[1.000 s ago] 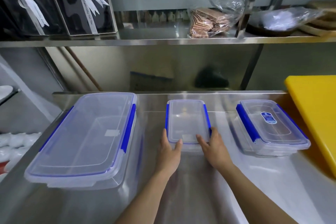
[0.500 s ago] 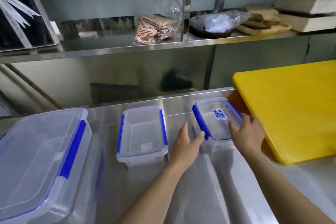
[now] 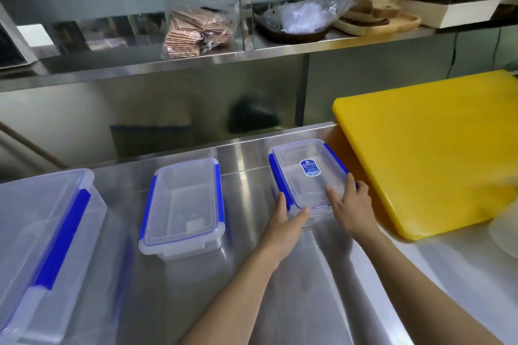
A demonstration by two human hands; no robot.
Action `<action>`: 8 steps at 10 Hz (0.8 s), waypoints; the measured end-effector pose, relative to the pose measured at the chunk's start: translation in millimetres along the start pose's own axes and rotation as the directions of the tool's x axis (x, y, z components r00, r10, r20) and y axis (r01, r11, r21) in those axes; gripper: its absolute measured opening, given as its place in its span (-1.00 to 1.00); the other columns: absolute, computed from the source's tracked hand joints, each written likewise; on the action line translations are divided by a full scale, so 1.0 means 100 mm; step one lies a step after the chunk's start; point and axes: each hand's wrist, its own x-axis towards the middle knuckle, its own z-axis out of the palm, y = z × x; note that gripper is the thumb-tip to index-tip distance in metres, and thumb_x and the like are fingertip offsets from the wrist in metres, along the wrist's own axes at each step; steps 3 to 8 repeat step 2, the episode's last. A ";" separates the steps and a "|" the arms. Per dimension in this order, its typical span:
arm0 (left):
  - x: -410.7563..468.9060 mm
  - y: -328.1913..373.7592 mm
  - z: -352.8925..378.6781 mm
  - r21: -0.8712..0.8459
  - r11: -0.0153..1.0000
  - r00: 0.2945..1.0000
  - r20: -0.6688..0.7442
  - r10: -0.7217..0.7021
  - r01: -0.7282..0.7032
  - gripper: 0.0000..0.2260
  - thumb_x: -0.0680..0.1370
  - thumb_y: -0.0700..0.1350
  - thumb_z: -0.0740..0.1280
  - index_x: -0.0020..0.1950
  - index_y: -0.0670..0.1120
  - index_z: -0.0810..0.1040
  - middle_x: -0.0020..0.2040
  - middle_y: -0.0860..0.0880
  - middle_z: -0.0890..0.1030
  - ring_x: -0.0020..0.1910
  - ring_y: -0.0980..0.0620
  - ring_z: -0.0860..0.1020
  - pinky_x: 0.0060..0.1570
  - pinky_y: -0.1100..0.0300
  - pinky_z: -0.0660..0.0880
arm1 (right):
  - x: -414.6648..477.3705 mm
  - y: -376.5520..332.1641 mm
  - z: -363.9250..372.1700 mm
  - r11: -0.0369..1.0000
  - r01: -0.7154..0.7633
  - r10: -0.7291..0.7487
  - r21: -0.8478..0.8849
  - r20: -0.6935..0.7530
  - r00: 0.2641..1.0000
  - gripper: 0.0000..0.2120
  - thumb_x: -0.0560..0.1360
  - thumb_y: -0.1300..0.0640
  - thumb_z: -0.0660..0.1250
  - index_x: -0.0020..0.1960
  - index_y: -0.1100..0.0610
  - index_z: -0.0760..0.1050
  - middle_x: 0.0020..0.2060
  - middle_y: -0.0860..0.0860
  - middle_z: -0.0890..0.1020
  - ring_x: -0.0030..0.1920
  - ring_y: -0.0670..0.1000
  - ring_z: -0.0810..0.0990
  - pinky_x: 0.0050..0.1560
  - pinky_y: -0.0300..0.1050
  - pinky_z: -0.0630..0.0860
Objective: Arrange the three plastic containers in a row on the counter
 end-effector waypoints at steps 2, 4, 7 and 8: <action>-0.26 0.09 -0.43 0.231 0.972 0.980 -0.181 0.086 -0.042 -0.37 0.50 0.17 0.26 0.49 0.09 0.07 0.54 0.04 0.10 0.49 0.02 0.14 0.41 0.00 0.20 | -0.07 -0.15 -0.21 0.953 0.126 -0.176 -0.274 -0.166 0.970 -0.52 0.53 -0.08 0.16 0.31 0.20 0.29 0.28 0.23 0.41 0.20 0.27 0.44 0.14 0.11 0.42; -0.26 0.09 -0.43 0.231 0.972 0.980 -0.181 0.086 -0.042 -0.37 0.50 0.17 0.26 0.49 0.09 0.07 0.54 0.04 0.10 0.49 0.02 0.14 0.41 0.00 0.20 | -0.07 -0.15 -0.21 0.953 0.126 -0.176 -0.274 -0.166 0.970 -0.52 0.53 -0.08 0.16 0.31 0.20 0.29 0.28 0.23 0.41 0.20 0.27 0.44 0.14 0.11 0.42; -0.26 0.09 -0.43 0.231 0.972 0.980 -0.181 0.086 -0.042 -0.37 0.50 0.17 0.26 0.49 0.09 0.07 0.54 0.04 0.10 0.49 0.02 0.14 0.41 0.00 0.20 | -0.07 -0.15 -0.21 0.953 0.126 -0.176 -0.274 -0.166 0.970 -0.52 0.53 -0.08 0.16 0.31 0.20 0.29 0.28 0.23 0.41 0.20 0.27 0.44 0.14 0.11 0.42; -0.26 0.09 -0.43 0.231 0.972 0.980 -0.181 0.086 -0.042 -0.37 0.50 0.17 0.26 0.49 0.09 0.07 0.54 0.04 0.10 0.49 0.02 0.14 0.41 0.00 0.20 | -0.07 -0.15 -0.21 0.953 0.126 -0.176 -0.274 -0.166 0.970 -0.52 0.53 -0.08 0.16 0.31 0.20 0.29 0.28 0.23 0.41 0.20 0.27 0.44 0.14 0.11 0.42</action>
